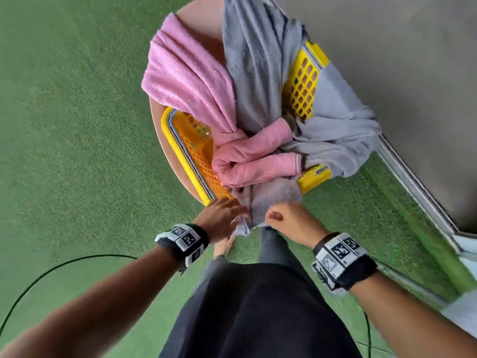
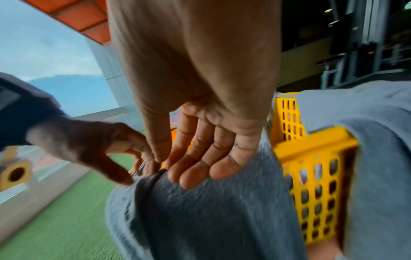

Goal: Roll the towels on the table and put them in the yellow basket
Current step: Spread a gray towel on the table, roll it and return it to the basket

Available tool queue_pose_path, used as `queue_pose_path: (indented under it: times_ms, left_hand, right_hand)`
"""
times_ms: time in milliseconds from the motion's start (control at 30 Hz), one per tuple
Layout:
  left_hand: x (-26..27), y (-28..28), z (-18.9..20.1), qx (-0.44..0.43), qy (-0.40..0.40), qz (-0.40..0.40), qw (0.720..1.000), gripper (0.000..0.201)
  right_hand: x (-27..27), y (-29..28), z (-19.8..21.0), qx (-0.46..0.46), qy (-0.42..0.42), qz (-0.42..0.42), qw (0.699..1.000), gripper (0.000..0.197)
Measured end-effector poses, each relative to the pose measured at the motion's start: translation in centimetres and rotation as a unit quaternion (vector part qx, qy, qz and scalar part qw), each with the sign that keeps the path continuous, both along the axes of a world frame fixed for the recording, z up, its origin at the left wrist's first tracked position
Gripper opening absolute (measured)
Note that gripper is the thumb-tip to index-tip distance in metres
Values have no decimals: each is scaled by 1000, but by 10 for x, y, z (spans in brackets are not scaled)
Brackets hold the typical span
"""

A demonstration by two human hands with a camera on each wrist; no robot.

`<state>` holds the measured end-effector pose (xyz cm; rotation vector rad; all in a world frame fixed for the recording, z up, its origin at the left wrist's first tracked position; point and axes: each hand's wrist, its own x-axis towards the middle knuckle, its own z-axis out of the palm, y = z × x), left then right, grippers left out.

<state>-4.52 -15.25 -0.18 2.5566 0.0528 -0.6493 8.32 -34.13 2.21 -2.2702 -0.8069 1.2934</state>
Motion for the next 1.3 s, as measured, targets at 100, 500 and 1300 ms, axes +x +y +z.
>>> queue_pose_path:
  times_ms: [100,500,1300]
  left_hand:
    - [8,6,-6,23,-6,-77,997,40]
    - [14,-12,20,-73,-104,-105,986,6]
    - [85,-236,384,-332,-272,-179,885,34]
  right_hand:
    - [-49,-1,-11,7,-7,-68,998,12]
    - [-135,34,-16,112,-46,-428,896,8]
    - [-61,-235,387,345,-498,-422,675,10]
